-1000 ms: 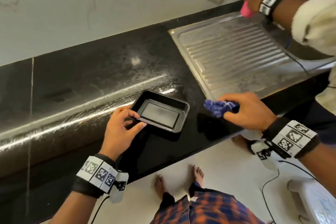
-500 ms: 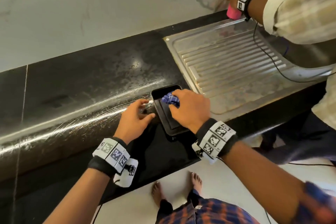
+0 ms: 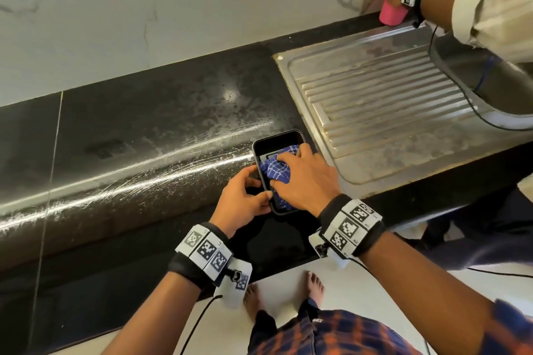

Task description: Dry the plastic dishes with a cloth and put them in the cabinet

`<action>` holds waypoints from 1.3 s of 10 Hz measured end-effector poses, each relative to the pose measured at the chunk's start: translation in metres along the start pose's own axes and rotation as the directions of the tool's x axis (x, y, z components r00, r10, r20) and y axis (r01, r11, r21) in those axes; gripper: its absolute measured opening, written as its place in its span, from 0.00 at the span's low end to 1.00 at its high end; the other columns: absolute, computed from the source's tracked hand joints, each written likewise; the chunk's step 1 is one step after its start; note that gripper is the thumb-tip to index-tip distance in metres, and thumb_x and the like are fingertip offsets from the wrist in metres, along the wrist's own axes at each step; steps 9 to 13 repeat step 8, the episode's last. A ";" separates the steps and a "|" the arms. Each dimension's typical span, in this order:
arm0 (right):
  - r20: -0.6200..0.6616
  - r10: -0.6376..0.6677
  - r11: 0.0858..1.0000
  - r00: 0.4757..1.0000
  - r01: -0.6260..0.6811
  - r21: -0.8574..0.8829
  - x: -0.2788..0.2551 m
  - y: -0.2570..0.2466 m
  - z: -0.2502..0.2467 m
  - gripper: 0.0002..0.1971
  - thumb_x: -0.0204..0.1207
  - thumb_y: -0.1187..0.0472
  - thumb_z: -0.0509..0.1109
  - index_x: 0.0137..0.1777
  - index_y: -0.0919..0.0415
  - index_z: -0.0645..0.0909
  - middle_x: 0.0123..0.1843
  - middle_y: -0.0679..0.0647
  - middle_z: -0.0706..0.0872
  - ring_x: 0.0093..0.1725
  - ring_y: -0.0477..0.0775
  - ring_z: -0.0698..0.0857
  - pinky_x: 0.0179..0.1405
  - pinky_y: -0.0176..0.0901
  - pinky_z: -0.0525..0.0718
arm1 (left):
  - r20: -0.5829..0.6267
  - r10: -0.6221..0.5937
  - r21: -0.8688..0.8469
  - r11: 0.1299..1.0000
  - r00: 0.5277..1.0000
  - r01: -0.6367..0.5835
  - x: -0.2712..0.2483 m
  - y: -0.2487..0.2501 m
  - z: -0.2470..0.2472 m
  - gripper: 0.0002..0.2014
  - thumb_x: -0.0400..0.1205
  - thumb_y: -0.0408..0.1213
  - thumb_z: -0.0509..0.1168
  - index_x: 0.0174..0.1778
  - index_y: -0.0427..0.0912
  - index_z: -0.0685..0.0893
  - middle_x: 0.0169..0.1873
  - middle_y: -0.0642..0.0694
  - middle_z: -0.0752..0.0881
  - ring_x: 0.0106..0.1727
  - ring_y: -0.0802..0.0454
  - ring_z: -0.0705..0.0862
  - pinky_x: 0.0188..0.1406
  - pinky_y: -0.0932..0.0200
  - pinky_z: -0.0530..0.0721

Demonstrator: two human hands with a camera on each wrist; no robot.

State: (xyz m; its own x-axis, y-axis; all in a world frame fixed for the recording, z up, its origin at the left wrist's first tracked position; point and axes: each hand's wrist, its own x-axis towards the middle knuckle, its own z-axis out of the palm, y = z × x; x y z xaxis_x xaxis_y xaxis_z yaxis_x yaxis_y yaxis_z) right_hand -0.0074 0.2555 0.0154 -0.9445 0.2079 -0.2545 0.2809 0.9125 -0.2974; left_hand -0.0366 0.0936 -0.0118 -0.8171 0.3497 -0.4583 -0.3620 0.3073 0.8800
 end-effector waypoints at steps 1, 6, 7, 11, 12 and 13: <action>0.003 -0.012 0.999 1.000 0.012 -0.045 -0.002 0.001 0.004 0.30 0.76 0.40 0.70 0.77 0.43 0.70 0.71 0.55 0.67 0.63 0.63 0.78 0.55 0.58 0.82 | -0.012 -0.019 -0.043 0.999 1.000 0.018 -0.003 0.001 0.004 0.27 0.80 0.24 0.71 0.73 0.49 0.76 0.56 0.36 0.83 0.50 0.40 0.90 0.44 0.48 0.92; 0.011 0.033 0.985 0.999 -0.031 -0.168 0.002 -0.009 -0.003 0.34 0.75 0.31 0.64 0.80 0.42 0.70 0.74 0.55 0.69 0.69 0.63 0.76 0.61 0.56 0.79 | -0.091 0.101 0.296 0.953 0.991 -0.070 -0.055 -0.024 -0.034 0.20 0.82 0.44 0.71 0.71 0.53 0.80 0.56 0.54 0.84 0.44 0.57 0.88 0.45 0.53 0.92; -0.019 0.036 0.986 0.999 -0.038 -0.160 -0.010 -0.020 -0.007 0.34 0.74 0.28 0.63 0.77 0.41 0.73 0.74 0.53 0.73 0.69 0.63 0.78 0.61 0.57 0.81 | -0.098 0.148 0.335 0.936 0.984 -0.107 -0.089 -0.047 -0.077 0.17 0.81 0.44 0.72 0.66 0.56 0.83 0.53 0.57 0.85 0.45 0.61 0.87 0.50 0.61 0.88; -0.145 0.038 0.999 0.989 -0.043 -0.029 -0.034 -0.035 -0.006 0.32 0.71 0.27 0.64 0.71 0.41 0.79 0.69 0.52 0.80 0.64 0.62 0.83 0.57 0.55 0.84 | -0.106 0.185 0.285 0.947 0.977 -0.149 -0.137 -0.079 -0.124 0.11 0.81 0.39 0.73 0.58 0.54 0.87 0.47 0.56 0.88 0.45 0.58 0.87 0.47 0.65 0.85; -0.145 0.038 0.999 0.989 -0.043 -0.029 -0.034 -0.035 -0.006 0.32 0.71 0.27 0.64 0.71 0.41 0.79 0.69 0.52 0.80 0.64 0.62 0.83 0.57 0.55 0.84 | -0.106 0.185 0.285 0.947 0.977 -0.149 -0.137 -0.079 -0.124 0.11 0.81 0.39 0.73 0.58 0.54 0.87 0.47 0.56 0.88 0.45 0.58 0.87 0.47 0.65 0.85; -0.145 0.038 0.999 0.989 -0.043 -0.029 -0.034 -0.035 -0.006 0.32 0.71 0.27 0.64 0.71 0.41 0.79 0.69 0.52 0.80 0.64 0.62 0.83 0.57 0.55 0.84 | -0.106 0.185 0.285 0.947 0.977 -0.149 -0.137 -0.079 -0.124 0.11 0.81 0.39 0.73 0.58 0.54 0.87 0.47 0.56 0.88 0.45 0.58 0.87 0.47 0.65 0.85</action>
